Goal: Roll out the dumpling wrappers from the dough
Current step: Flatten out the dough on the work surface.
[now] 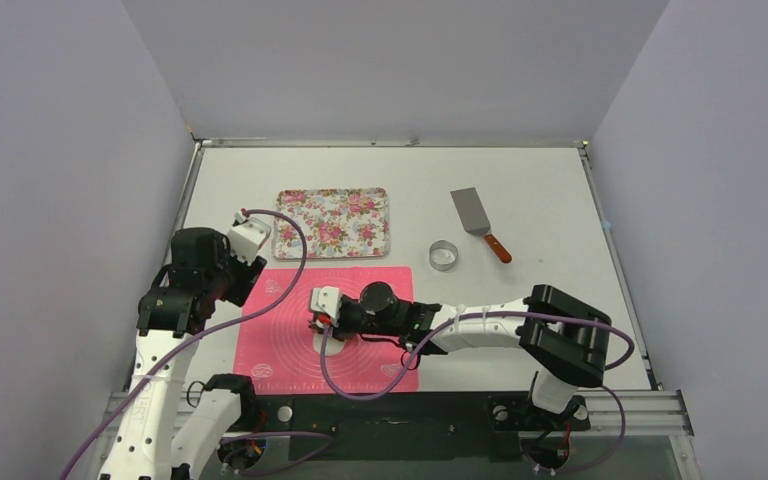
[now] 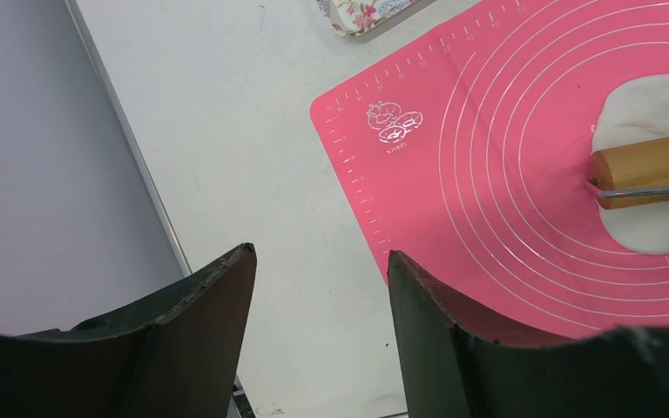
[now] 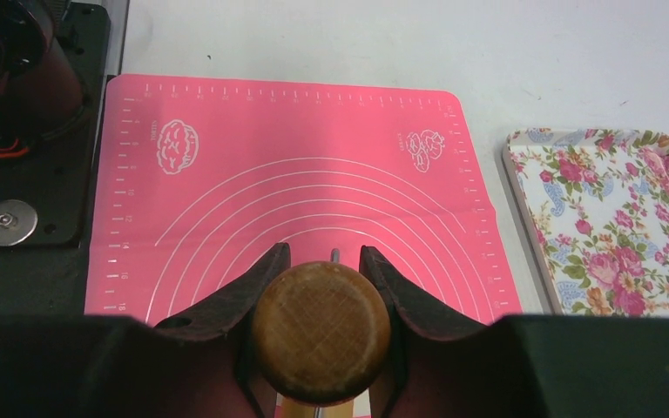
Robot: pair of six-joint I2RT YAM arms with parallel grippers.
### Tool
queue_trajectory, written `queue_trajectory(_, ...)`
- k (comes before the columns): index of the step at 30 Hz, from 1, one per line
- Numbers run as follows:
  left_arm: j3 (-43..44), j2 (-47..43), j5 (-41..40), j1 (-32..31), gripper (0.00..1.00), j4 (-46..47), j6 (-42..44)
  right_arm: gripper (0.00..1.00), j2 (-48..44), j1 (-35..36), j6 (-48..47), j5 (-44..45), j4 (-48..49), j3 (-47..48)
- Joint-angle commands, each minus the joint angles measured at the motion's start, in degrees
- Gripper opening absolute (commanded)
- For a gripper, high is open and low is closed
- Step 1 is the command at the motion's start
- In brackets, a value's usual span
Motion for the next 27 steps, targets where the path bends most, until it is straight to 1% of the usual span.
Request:
queue_trajectory(1,2.15,-0.36,0.9,0.34,0.55,0.63,0.45,0.0,2.19,0.06,6.94,-4.9,-8.38,-6.97)
queue_trajectory(5,1.84,0.12,0.87,0.34,0.55,1.02,0.34,0.0,0.7,-0.39,6.28,-6.98,-5.33,-7.92)
queue_trajectory(10,2.47,0.29,0.97,0.34,0.55,0.97,-0.28,0.0,3.85,-1.31,6.69,-9.59,-7.94,1.6)
queue_trajectory(13,2.53,-0.37,0.85,0.34,0.55,0.65,-0.09,0.0,4.93,-1.2,8.22,-10.57,-4.4,2.57)
queue_trajectory(15,2.41,-0.59,0.68,0.34,0.55,0.39,0.19,0.0,5.09,-1.5,7.84,-11.75,-4.71,2.91)
queue_trajectory(16,2.31,-0.63,0.68,0.34,0.55,0.29,0.36,0.0,4.81,-1.84,7.0,-13.99,-5.54,2.88)
queue_trajectory(18,2.2,-0.68,0.61,0.36,0.55,0.39,0.49,0.0,4.09,-2.14,2.96,-18.06,-10.63,3.6)
queue_trajectory(19,2.24,-0.65,0.66,0.37,0.55,0.5,0.54,0.0,3.89,-2.18,-0.16,-18.97,-16.24,4.1)
queue_trajectory(21,2.26,-0.67,0.84,0.34,0.55,0.77,0.52,0.0,3.23,-2.24,-3.48,-20.35,-23.25,5.16)
queue_trajectory(23,2.24,-0.8,1.29,0.34,0.55,1.07,0.28,0.0,2.05,-2.22,-4.82,-20.71,-26.16,3.58)
queue_trajectory(27,1.98,-0.74,1.78,0.34,0.55,1.14,0.3,0.0,-1.43,-2.35,-5.75,-20.89,-26.6,-1.12)
